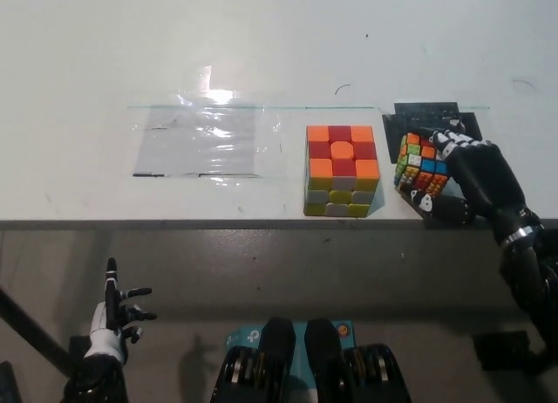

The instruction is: The robot uses its right hand to pick up the small cube kept on the middle on the desk and place it on the bigger cube kept next to it

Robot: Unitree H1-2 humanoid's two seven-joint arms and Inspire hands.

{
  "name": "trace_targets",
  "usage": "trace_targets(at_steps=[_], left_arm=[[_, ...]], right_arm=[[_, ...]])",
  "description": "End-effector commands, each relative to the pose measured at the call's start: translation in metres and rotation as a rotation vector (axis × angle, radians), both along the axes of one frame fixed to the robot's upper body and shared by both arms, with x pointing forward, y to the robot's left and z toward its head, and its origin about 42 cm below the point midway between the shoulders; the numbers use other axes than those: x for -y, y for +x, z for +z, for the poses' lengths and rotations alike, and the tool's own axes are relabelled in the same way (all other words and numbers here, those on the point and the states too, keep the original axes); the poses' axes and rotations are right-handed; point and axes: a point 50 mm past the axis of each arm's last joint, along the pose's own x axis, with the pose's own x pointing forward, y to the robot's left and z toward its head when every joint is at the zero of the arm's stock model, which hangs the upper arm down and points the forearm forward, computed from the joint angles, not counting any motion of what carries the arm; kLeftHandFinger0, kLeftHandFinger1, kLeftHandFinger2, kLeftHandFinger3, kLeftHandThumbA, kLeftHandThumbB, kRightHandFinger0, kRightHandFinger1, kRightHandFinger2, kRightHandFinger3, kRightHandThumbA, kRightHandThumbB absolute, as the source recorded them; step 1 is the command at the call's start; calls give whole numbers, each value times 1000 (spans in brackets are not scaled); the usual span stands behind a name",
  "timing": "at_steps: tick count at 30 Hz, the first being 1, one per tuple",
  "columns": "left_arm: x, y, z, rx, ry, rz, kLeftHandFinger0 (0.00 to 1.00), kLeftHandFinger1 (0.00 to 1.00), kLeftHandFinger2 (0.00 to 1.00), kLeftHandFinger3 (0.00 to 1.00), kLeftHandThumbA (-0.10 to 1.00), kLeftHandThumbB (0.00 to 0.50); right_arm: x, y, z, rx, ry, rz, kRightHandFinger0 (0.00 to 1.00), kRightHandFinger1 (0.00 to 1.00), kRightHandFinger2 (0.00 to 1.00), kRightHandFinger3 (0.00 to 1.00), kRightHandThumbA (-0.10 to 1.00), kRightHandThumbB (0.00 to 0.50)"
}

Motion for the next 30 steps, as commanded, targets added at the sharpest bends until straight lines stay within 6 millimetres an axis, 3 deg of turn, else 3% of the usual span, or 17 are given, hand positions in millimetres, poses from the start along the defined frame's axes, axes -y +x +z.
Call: trace_targets(at_steps=[1, 3, 4, 5, 14, 16, 19, 22, 26, 28, 30], left_arm=[[-10, 17, 19, 77, 34, 10, 45, 353, 111, 43, 1000, 500], [-11, 15, 17, 74, 34, 12, 51, 357, 111, 44, 1000, 500], [-11, 16, 17, 70, 42, 15, 40, 328, 88, 22, 1000, 500], [-11, 14, 16, 63, 43, 14, 41, 333, 80, 1, 1000, 500], [-13, 8, 12, 60, 27, 22, 67, 363, 66, 0, 1000, 500], [-12, 9, 12, 54, 41, 21, 77, 360, 61, 0, 1000, 500], [-13, 6, 10, 54, 34, 22, 79, 364, 72, 10, 1000, 500], [-14, 3, 8, 52, 42, 12, 112, 403, 102, 35, 1000, 500], [-15, 2, 7, 51, 34, 8, 129, 413, 113, 47, 1000, 500], [-15, 2, 6, 48, 41, 4, 129, 424, 131, 52, 1000, 500], [-14, 0, 5, 46, 44, 10, 124, 405, 80, 8, 1000, 500]], right_arm=[[1, 9, 39, 137, 37, 27, 0, 188, 431, 0, -100, 233], [0, 9, 37, 134, 38, 29, 0, 194, 445, 4, -100, 234], [0, 8, 42, 146, 35, 35, 0, 197, 449, 13, -100, 231], [1, 8, 46, 176, 28, 51, 0, 169, 424, 2, -100, 260], [0, 8, 70, 211, 4, 56, 0, 183, 442, 0, -100, 271], [-2, 8, 84, 251, -12, 67, 0, 288, 538, 23, -100, 219], [-6, 7, 96, 266, -1, 87, 0, 364, 613, 80, -100, 203], [-9, 8, 106, 310, -6, 110, 43, 362, 590, 106, -100, 223], [-13, 9, 120, 328, -2, 131, 5, 353, 580, 115, -100, 216], [-17, 6, 127, 334, -4, 146, 60, 362, 557, 130, -100, 204], [-23, 2, 132, 340, -8, 163, 38, 353, 539, 129, -100, 206]])
